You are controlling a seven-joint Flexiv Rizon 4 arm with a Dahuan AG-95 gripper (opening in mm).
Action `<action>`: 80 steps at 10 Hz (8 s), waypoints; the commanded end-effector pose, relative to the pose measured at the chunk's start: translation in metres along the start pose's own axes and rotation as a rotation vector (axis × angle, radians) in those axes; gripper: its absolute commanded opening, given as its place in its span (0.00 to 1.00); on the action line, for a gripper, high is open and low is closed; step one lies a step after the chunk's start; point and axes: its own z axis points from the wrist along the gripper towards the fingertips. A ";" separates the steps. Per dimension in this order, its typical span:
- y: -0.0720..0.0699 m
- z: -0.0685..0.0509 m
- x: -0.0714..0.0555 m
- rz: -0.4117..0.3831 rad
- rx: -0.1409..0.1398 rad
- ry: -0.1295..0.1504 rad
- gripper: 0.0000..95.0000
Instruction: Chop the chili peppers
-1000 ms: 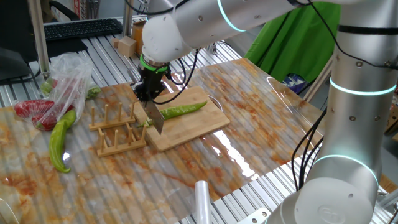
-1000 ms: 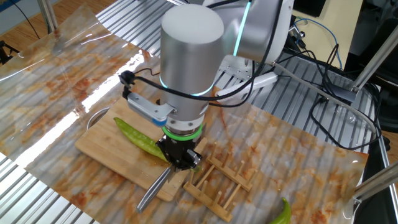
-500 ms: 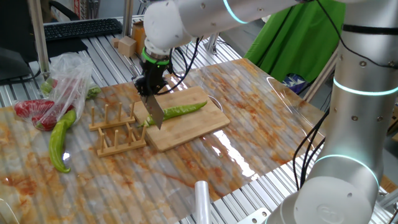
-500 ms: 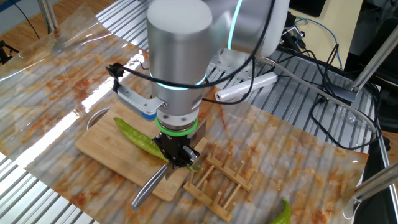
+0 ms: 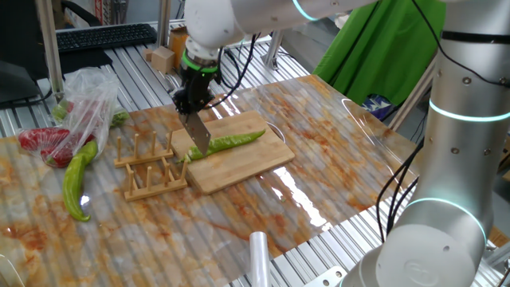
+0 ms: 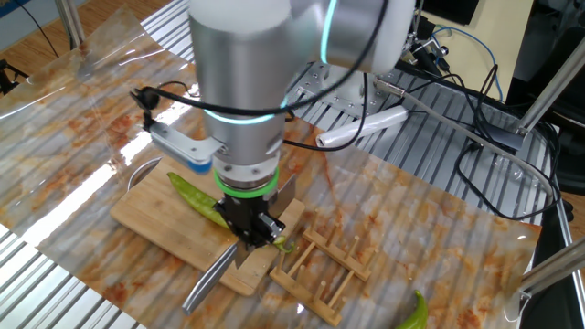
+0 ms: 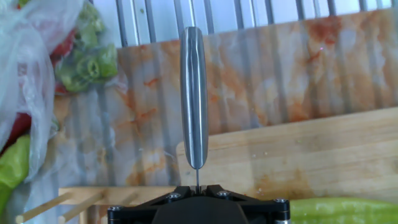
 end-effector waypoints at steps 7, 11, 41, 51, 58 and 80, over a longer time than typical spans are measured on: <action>0.000 -0.001 -0.003 -0.018 0.016 0.007 0.00; 0.001 -0.001 -0.003 -0.042 0.031 0.006 0.00; 0.007 -0.003 0.002 -0.040 0.039 0.009 0.00; 0.007 -0.002 0.003 -0.029 0.037 0.011 0.00; -0.003 0.002 0.000 -0.051 0.043 0.006 0.00; -0.014 0.018 0.020 -0.120 0.073 -0.033 0.00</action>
